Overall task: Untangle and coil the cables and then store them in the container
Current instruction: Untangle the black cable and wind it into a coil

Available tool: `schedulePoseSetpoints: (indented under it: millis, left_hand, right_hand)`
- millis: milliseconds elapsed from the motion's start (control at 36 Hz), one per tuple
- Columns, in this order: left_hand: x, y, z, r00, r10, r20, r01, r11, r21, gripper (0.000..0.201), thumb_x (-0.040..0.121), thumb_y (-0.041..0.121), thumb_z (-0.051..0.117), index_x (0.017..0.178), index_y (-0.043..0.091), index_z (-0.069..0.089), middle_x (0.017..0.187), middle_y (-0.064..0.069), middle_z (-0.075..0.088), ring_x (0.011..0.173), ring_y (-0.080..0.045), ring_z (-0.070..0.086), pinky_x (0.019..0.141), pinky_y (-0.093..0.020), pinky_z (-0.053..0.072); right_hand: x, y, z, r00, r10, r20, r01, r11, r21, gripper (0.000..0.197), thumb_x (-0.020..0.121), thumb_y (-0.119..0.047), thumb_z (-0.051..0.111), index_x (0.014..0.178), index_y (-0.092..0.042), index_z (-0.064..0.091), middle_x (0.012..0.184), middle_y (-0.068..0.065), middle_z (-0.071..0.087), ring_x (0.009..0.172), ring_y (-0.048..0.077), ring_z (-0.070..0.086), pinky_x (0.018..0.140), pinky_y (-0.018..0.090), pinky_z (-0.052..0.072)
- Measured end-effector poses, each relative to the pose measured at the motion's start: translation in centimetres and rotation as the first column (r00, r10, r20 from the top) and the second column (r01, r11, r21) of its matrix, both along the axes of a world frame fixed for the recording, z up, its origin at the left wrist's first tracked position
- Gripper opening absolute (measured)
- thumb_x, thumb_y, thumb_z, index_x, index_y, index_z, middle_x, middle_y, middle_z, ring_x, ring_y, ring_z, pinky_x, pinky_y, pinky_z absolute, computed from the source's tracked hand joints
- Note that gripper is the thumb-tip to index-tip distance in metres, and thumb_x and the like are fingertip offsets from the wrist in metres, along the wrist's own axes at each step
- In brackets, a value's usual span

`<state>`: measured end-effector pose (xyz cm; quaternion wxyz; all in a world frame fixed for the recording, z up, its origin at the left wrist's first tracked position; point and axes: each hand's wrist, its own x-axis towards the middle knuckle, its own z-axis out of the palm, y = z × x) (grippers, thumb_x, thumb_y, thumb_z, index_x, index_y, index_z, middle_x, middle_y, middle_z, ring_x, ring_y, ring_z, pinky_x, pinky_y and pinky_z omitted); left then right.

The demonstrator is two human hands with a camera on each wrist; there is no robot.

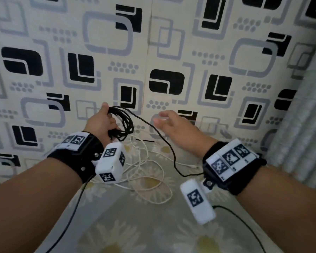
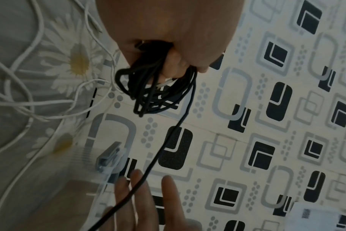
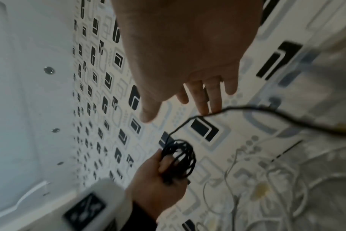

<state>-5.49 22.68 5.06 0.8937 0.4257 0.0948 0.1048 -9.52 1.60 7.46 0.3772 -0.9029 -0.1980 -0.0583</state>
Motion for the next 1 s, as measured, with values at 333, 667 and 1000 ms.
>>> schedulePoseSetpoints:
  millis: [333,667,1000]
  left_hand:
    - [-1.0,-0.1,-0.6,0.960,-0.278,0.007,0.278,0.960,-0.002,0.048,0.096,0.048,0.049,0.059,0.021,0.035,0.042,0.010,0.022,0.031,-0.006,0.020,0.038,-0.018,0.032]
    - [3.5,-2.8,-1.2,0.997,-0.059,0.045,0.068,0.974,-0.218,0.047,0.100,0.045,0.044,0.064,0.019,0.032,0.037,0.008,0.025,0.026,-0.009,0.027,0.041,-0.020,0.035]
    - [7.1,-1.3,-6.3,0.991,-0.042,0.125,0.090,0.908,-0.410,0.025,0.092,0.024,0.032,0.067,0.019,0.034,0.060,0.005,0.032,0.046,-0.011,0.032,0.057,-0.022,0.036]
  right_hand:
    - [3.8,1.3,-3.1,0.985,-0.173,0.018,0.142,0.857,0.495,0.018,0.097,-0.026,0.055,0.082,-0.022,0.064,0.075,-0.012,0.058,0.068,0.003,0.051,0.065,0.020,0.039]
    - [6.2,3.0,-7.2,0.985,-0.084,0.149,0.081,0.996,0.022,0.019,0.100,-0.029,0.044,0.102,-0.022,0.062,0.081,-0.005,0.062,0.073,0.013,0.056,0.065,0.030,0.043]
    - [7.4,3.8,-9.7,0.986,-0.105,-0.130,0.097,0.993,-0.061,0.028,0.096,-0.017,0.043,0.122,-0.017,0.037,0.112,0.009,0.061,0.093,0.023,0.058,0.073,0.031,0.042]
